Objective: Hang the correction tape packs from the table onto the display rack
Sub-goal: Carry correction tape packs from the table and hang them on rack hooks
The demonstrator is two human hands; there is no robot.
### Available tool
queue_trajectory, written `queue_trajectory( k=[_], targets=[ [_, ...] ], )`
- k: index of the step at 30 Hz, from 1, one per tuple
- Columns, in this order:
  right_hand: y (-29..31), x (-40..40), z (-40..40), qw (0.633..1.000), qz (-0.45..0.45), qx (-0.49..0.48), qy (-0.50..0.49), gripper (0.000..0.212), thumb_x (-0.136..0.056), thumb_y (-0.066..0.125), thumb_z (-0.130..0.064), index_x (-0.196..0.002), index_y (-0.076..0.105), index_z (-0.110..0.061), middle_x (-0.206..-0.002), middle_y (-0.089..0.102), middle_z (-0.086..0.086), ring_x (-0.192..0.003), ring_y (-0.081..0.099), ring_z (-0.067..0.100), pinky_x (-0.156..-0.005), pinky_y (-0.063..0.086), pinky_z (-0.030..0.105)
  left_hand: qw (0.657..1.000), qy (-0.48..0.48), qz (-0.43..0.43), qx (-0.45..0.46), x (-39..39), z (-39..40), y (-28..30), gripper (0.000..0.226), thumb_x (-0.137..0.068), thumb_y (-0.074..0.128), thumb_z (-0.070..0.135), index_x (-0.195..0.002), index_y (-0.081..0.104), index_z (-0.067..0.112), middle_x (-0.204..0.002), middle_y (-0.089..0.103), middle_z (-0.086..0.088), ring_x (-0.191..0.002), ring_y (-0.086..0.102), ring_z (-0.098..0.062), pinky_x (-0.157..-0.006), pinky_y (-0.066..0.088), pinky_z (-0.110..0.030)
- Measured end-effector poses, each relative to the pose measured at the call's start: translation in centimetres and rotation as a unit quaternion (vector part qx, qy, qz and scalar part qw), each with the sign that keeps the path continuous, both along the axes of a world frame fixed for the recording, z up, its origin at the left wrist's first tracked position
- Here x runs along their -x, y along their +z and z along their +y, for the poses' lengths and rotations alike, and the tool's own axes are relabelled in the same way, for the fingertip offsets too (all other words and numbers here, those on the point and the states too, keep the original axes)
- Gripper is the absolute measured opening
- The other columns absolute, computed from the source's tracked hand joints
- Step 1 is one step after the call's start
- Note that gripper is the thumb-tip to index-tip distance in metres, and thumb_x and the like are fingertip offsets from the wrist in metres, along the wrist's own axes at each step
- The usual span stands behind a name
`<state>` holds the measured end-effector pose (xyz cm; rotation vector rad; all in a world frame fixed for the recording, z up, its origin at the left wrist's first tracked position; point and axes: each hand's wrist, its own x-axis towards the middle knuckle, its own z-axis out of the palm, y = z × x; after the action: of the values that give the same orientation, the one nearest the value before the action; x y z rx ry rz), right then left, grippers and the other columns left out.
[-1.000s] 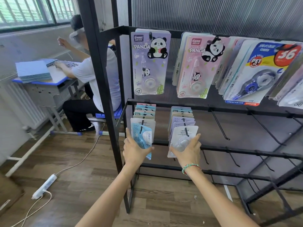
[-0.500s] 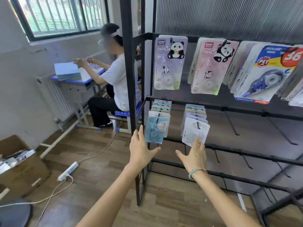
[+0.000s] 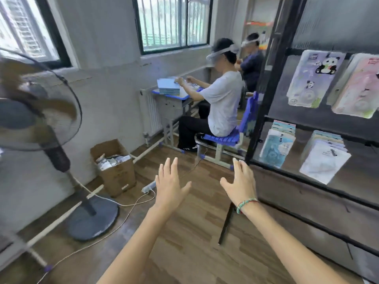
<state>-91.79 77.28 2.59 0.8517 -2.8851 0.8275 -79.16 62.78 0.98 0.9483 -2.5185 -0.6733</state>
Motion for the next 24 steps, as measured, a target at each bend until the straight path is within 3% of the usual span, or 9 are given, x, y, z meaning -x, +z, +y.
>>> queue_trajectory(
  k=[7, 13, 24],
  targets=[
    [-0.8, -14.6, -11.0, 0.983, -0.027, 0.018, 0.183, 0.062, -0.09, 0.058, -0.029, -0.146, 0.034, -0.015, -0.152, 0.027, 0.006, -0.139, 0.024, 0.023, -0.114, 0.022, 0.035, 0.987, 0.155, -0.041, -0.004, -19.0, -7.0, -0.8, 0.075, -0.094, 0.053, 0.041, -0.153, 0.014, 0.016, -0.161, 0.007, -0.008, -0.148, 0.005, -0.029, -0.119, 0.013, -0.045],
    [-1.1, -25.8, -20.4, 0.943, -0.034, -0.004, 0.332, 0.059, -0.089, 0.059, -0.027, -0.144, 0.038, -0.014, -0.151, 0.03, 0.007, -0.137, 0.027, 0.025, -0.113, 0.023, 0.033, 0.946, 0.315, -0.071, -0.044, -33.6, -10.3, -1.9, 0.073, -0.096, 0.051, 0.04, -0.153, 0.014, 0.014, -0.16, 0.009, -0.012, -0.148, 0.006, -0.029, -0.119, 0.014, -0.044],
    [-0.9, -38.6, -36.7, 0.857, -0.029, -0.008, 0.514, 0.059, -0.092, 0.057, -0.027, -0.145, 0.036, -0.014, -0.151, 0.03, 0.008, -0.139, 0.026, 0.025, -0.116, 0.022, 0.035, 0.873, 0.483, -0.04, -0.055, -46.6, -18.6, -2.4, 0.07, -0.097, 0.05, 0.04, -0.153, 0.015, 0.017, -0.16, 0.01, -0.007, -0.148, 0.005, -0.026, -0.12, 0.013, -0.044]
  ],
)
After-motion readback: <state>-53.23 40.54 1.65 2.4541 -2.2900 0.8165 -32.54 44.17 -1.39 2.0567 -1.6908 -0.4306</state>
